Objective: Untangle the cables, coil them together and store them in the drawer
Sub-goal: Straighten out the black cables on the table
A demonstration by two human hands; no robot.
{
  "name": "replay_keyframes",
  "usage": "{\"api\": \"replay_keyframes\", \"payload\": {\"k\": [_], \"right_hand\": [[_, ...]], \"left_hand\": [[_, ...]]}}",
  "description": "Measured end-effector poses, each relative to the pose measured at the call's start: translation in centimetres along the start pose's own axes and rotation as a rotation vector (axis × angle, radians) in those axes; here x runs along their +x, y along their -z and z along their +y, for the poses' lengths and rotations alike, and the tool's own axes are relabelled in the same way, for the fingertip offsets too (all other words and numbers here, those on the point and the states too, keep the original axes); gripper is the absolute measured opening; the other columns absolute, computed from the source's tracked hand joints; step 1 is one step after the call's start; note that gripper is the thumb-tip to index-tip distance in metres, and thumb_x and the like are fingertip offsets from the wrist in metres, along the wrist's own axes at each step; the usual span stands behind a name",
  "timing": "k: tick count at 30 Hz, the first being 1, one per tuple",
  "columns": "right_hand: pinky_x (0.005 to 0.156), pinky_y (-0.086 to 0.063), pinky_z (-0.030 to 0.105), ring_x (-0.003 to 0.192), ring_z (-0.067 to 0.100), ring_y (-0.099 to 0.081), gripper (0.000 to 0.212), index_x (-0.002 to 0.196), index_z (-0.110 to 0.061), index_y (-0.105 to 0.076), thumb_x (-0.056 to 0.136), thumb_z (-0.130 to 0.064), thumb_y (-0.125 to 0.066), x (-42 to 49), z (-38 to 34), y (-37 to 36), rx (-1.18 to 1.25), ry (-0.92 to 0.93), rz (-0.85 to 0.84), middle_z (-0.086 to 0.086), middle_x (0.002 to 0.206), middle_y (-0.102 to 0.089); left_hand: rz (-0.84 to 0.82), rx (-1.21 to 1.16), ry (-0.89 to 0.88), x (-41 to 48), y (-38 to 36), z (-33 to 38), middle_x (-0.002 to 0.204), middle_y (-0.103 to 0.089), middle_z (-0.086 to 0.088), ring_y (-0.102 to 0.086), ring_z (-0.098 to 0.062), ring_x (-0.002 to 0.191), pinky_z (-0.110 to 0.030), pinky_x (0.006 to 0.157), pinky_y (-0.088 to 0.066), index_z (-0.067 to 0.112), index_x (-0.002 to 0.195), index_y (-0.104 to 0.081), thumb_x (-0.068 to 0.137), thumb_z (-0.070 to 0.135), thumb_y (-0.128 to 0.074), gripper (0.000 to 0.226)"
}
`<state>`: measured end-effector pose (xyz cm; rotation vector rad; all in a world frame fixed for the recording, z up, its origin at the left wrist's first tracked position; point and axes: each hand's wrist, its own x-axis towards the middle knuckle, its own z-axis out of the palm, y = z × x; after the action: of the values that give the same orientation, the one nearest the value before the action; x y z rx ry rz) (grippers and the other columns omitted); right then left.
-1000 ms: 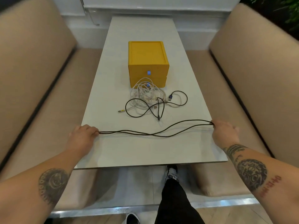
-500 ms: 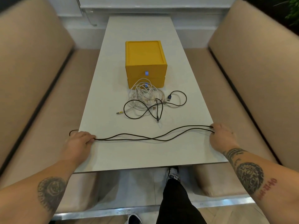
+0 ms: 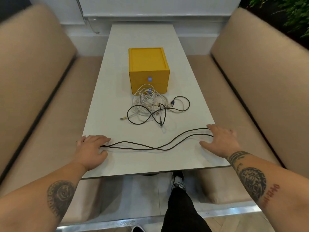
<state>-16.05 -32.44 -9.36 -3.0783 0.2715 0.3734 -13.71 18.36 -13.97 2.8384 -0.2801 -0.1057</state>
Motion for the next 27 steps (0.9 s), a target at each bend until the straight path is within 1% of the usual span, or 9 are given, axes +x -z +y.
{"api": "replay_keyframes", "payload": {"k": [5,7,10,13,16,18,19,23,27], "right_hand": [[0.115,-0.018,0.048,0.141,0.017,-0.039,0.086,0.152,-0.032,-0.031,0.08,-0.076,-0.048,-0.1,-0.6,1.4,-0.048,0.076,0.043,-0.009,0.158,-0.036],[0.117,-0.019,0.047,0.144,0.017,-0.035,0.084,0.153,-0.034,-0.031,0.083,-0.077,-0.047,0.0,-0.7,1.6,-0.027,0.081,0.009,-0.009,0.16,-0.033],[0.119,-0.02,0.049,0.149,0.02,-0.026,0.066,0.157,-0.038,-0.021,0.098,-0.068,-0.028,0.3,-0.3,1.1,-0.039,0.081,-0.1,-0.009,0.165,-0.022],[0.119,-0.023,0.05,0.152,0.023,-0.017,0.052,0.159,-0.039,-0.009,0.108,-0.045,-0.019,0.0,0.8,-0.3,-0.129,0.091,-0.154,-0.011,0.167,-0.009],[0.119,-0.023,0.051,0.153,0.023,-0.01,0.055,0.159,-0.038,0.0,0.109,-0.037,-0.023,-0.9,2.5,-2.0,-0.106,0.01,-0.149,-0.012,0.168,-0.004],[0.119,-0.023,0.052,0.154,0.024,-0.008,0.056,0.159,-0.037,0.003,0.108,-0.038,-0.021,-1.1,3.3,-2.7,-0.064,-0.038,-0.15,-0.012,0.168,-0.003],[0.119,-0.021,0.053,0.154,0.024,-0.007,0.056,0.159,-0.036,0.003,0.108,-0.041,-0.019,-1.0,3.4,-3.0,-0.043,-0.058,-0.148,-0.011,0.168,-0.004],[0.121,-0.009,0.057,0.154,0.024,-0.004,0.062,0.16,-0.026,-0.002,0.104,-0.052,-0.012,0.3,2.6,-2.8,0.057,-0.185,-0.082,-0.006,0.168,-0.004],[0.119,-0.003,0.06,0.153,0.024,-0.009,0.069,0.16,-0.024,-0.005,0.1,-0.055,-0.019,0.8,1.0,-1.4,0.05,-0.086,0.054,-0.002,0.168,-0.01]], "left_hand": [[-0.081,0.003,0.018,0.5,0.8,1.5,0.135,-0.059,0.018,-0.048,-0.015,0.13,-0.046,0.119,-0.021,0.04,0.129,-0.064,0.073,0.05,-0.042,0.061],[-0.107,0.001,0.01,0.7,0.7,1.6,0.135,-0.059,0.02,-0.049,-0.014,0.129,-0.045,0.116,-0.026,0.045,0.128,-0.063,0.073,0.064,-0.036,0.064],[-0.163,0.017,-0.024,0.8,0.3,1.6,0.137,-0.057,0.023,-0.049,-0.014,0.128,-0.042,0.105,-0.036,0.053,0.128,-0.062,0.083,0.076,-0.031,0.059],[-0.17,0.02,-0.007,0.8,0.0,2.0,0.142,-0.053,0.019,-0.042,-0.015,0.132,-0.04,0.105,-0.032,0.056,0.127,-0.061,0.098,0.06,-0.048,0.033],[-0.144,0.018,-0.065,1.0,-0.5,2.7,0.139,-0.056,0.016,-0.045,-0.016,0.128,-0.04,0.102,-0.034,0.053,0.123,-0.066,0.094,0.064,-0.051,0.034],[-0.1,0.01,-0.122,1.4,-1.2,3.5,0.13,-0.064,0.015,-0.052,-0.018,0.121,-0.04,0.096,-0.038,0.05,0.116,-0.071,0.089,0.069,-0.047,0.041],[-0.072,0.002,-0.122,1.7,-1.4,3.9,0.126,-0.066,0.015,-0.055,-0.018,0.118,-0.04,0.094,-0.039,0.048,0.113,-0.073,0.089,0.066,-0.052,0.036],[0.011,-0.015,-0.111,3.0,-1.7,5.9,0.114,-0.072,0.014,-0.06,-0.021,0.109,-0.038,0.086,-0.039,0.039,0.102,-0.079,0.088,0.039,-0.075,0.014],[0.033,-0.012,-0.133,4.0,-1.7,6.6,0.1,-0.075,0.016,-0.063,-0.021,0.099,-0.034,0.078,-0.039,0.036,0.097,-0.08,0.087,0.036,-0.077,0.01]]}}
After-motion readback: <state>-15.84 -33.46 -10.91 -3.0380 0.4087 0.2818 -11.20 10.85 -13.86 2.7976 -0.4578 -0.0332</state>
